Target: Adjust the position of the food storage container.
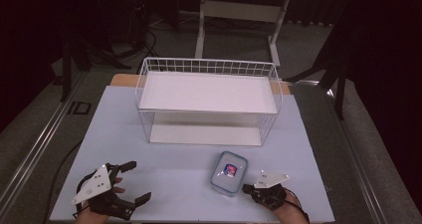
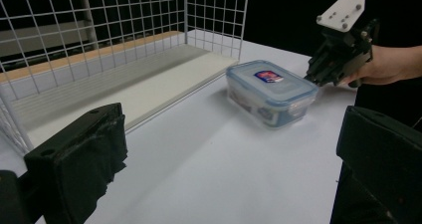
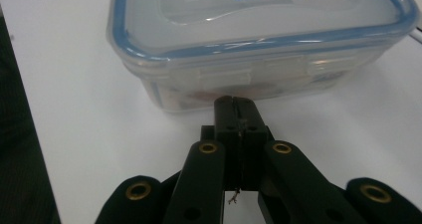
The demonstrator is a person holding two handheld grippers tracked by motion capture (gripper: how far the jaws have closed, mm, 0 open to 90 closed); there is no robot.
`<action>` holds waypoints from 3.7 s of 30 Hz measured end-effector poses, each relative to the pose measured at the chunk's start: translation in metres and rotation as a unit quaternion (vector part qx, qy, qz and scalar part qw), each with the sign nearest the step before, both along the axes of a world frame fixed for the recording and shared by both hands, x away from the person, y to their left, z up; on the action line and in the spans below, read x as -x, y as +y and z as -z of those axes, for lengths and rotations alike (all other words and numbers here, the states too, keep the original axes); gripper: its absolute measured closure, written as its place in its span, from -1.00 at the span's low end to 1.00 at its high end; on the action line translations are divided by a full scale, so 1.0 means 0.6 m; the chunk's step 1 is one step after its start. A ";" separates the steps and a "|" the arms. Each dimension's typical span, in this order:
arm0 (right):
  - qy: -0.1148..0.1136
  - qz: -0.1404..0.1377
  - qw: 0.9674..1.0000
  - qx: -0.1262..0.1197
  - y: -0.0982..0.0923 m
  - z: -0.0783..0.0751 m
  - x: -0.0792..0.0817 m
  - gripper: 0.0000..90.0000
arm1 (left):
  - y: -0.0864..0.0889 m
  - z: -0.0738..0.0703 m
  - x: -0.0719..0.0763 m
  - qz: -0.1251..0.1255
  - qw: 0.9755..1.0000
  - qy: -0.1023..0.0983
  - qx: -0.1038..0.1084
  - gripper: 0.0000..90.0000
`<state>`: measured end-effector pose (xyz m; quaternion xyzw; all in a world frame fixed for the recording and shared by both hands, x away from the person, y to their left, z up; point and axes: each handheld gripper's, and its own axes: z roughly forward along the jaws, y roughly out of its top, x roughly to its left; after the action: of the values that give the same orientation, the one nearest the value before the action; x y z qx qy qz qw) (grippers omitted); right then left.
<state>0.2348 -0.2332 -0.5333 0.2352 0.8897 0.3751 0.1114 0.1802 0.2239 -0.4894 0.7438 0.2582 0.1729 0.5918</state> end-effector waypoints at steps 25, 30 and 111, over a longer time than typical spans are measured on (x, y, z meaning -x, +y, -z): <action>0.014 -0.053 0.998 0.009 0.046 0.005 0.012 1.00 | 0.000 -0.001 0.002 -0.003 1.000 -0.003 -0.006 -0.99; 0.013 -0.064 0.998 0.011 0.078 0.001 0.006 1.00 | 0.000 -0.001 0.002 -0.003 1.000 -0.002 -0.005 -0.99; 0.024 -0.051 0.998 -0.017 0.095 -0.004 -0.021 1.00 | -0.011 0.006 -0.007 0.006 1.000 0.015 -0.007 -0.99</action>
<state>0.2476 -0.1761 -0.5311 0.2000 0.8967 0.3892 0.0669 0.1843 0.2170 -0.4933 0.7523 0.2614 0.1598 0.5832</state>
